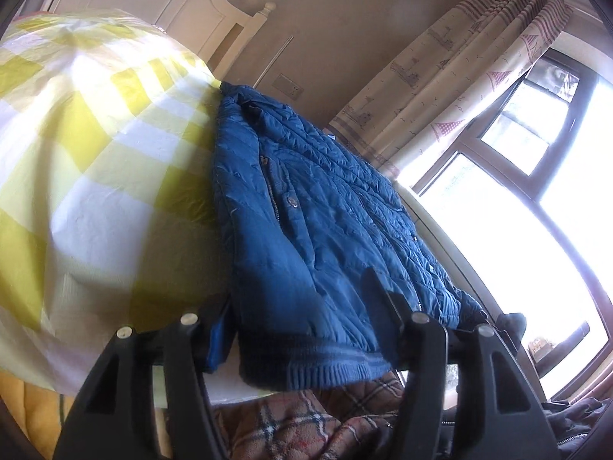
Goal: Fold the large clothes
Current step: 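Lift the ribbed hem with both tools and carry it toward the collar, then lay the hem over the collar end and lower both tools onto the jacket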
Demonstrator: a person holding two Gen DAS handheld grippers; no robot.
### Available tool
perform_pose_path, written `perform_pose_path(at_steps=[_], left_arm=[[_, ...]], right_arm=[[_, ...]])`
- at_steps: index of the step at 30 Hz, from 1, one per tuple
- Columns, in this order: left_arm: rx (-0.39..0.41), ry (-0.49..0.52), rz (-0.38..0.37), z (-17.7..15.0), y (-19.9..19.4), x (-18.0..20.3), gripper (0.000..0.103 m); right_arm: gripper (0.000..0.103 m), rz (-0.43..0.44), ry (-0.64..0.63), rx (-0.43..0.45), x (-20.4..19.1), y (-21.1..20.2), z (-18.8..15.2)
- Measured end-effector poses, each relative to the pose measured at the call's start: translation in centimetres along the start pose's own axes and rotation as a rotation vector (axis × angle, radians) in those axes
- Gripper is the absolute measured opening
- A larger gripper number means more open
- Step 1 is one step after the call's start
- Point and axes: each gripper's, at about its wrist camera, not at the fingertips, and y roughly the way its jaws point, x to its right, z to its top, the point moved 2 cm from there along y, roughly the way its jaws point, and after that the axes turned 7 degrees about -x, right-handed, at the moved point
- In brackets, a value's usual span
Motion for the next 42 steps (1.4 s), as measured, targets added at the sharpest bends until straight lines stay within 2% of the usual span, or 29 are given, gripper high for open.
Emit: perform_pose_path(at_steps=[3,6,10,15,18,20,21,22,23,24,25,27,33,38,42], left_arm=[[0.018,0.022,0.009,-0.4,0.5,0.3,0.07],[0.006,0.052,0.039,-0.5,0.6,0.9,0.072],[0.012,0.042,0.024,-0.7,0.2,0.6,0.073],[-0.014,0.091,0.074,-1.1,0.4,1.3,0.073],[-0.008,0.054,0.038,-1.0,0.2,0.7,0.072],[-0.01,0.042,0.025,-0.9,0.0,0.4,0.072],[-0.012,0.043,0.034,-0.9,0.0,0.4,0.066],[-0.021,0.044,0.052,-0.9,0.1,0.3,0.057],[-0.034,0.043,0.077,-0.9,0.4,0.1,0.035],[-0.031,0.039,0.083,-1.0,0.4,0.0,0.027],[-0.013,0.033,0.065,-1.1,0.0,-0.1,0.022],[0.023,0.027,0.035,-1.1,-1.1,0.4,0.016],[0.101,0.064,-0.064,-0.4,-6.8,3.6,0.015],[0.156,0.024,-0.214,-1.6,-13.6,4.2,0.015],[0.227,0.036,-0.34,-1.7,-17.7,6.2,0.016]], right_arm=[[0.053,-0.046,0.004,0.002,0.4,-0.3,-0.3],[0.053,-0.061,0.018,0.01,0.7,-1.0,-0.8],[0.057,-0.084,0.031,-0.026,0.9,-0.3,-1.4],[0.061,-0.077,0.066,-0.019,1.2,0.2,-1.0],[0.061,-0.071,0.099,-0.018,2.2,0.5,-1.3],[0.059,-0.037,0.125,-0.008,2.9,0.6,-1.8],[0.055,-0.027,0.119,-0.01,3.0,0.7,-2.0],[0.04,-0.037,0.1,-0.014,2.9,0.8,-2.1],[0.033,-0.056,0.068,-0.009,2.6,0.8,-2.3],[0.023,-0.049,0.039,0.003,2.2,0.5,-2.4],[0.019,-0.034,0.017,0.027,1.8,0.2,-2.4],[0.017,-0.033,-0.022,0.06,0.5,-0.7,-2.0],[0.016,0.014,-0.157,0.075,-5.0,-4.2,-1.0],[0.016,0.123,-0.236,0.076,-9.7,-8.7,-2.5],[0.016,0.184,-0.313,0.16,-13.9,-11.9,-1.7]])
